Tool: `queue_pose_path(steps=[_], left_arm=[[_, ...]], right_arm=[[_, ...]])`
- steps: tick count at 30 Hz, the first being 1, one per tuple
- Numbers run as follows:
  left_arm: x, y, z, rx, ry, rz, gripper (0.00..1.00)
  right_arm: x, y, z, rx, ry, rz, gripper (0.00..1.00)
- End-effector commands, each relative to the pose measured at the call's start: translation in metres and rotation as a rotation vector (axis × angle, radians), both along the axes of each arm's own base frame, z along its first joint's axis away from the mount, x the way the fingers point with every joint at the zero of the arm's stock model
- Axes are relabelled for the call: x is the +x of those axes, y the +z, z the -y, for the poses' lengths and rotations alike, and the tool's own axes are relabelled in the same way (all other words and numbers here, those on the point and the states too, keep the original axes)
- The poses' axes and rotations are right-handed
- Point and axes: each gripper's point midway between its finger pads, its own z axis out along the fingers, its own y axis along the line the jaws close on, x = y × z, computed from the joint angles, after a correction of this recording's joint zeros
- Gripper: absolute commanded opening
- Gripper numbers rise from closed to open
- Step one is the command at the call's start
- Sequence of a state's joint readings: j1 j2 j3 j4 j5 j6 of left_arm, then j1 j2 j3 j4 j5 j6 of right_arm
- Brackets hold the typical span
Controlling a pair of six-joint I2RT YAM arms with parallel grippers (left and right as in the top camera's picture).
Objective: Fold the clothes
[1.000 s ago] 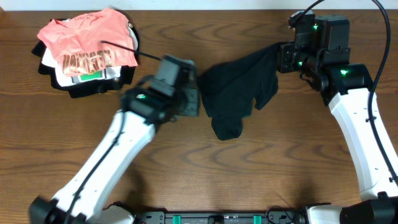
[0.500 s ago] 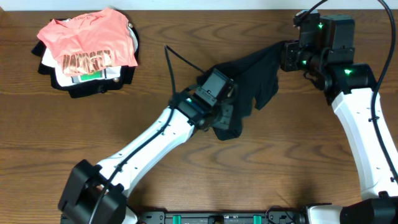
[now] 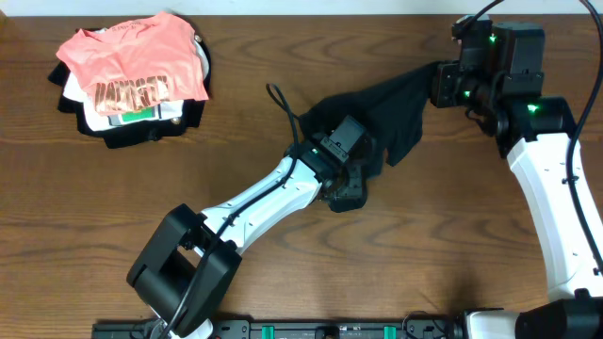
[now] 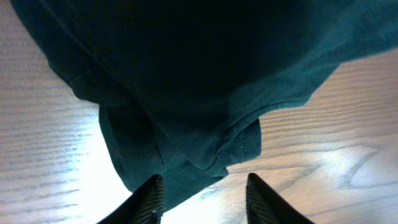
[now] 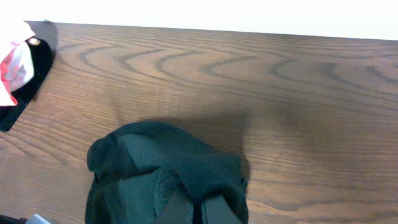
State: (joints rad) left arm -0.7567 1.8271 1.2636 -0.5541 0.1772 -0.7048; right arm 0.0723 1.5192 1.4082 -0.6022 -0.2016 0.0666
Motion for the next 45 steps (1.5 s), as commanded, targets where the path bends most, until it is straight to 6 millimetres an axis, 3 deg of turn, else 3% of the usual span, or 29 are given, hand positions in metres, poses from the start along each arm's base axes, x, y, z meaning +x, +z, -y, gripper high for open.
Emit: queue_pose_path(steps=[1,18,28,31,45], left_arm=[[-0.001,-0.003,0.0,-0.006,0.059,-0.02,0.46],[0.009,-0.038,0.01,-0.007,0.088,-0.041,0.49],[0.02,-0.033,0.024,-0.06,0.081,0.011,0.47],[0.022,-0.031,0.026,-0.07,0.081,0.021,0.42],[0.016,-0.041,0.028,-0.018,0.069,0.051,0.4]], right_arm=[[0.002,0.002,0.009,-0.01,-0.015,0.011,0.03],[0.004,0.003,0.015,-0.007,-0.03,0.014,0.03],[0.004,0.003,0.018,-0.007,-0.037,0.014,0.04],[0.004,0.003,0.018,-0.007,-0.037,0.014,0.04],[0.004,0.003,0.018,-0.008,-0.037,0.013,0.04]])
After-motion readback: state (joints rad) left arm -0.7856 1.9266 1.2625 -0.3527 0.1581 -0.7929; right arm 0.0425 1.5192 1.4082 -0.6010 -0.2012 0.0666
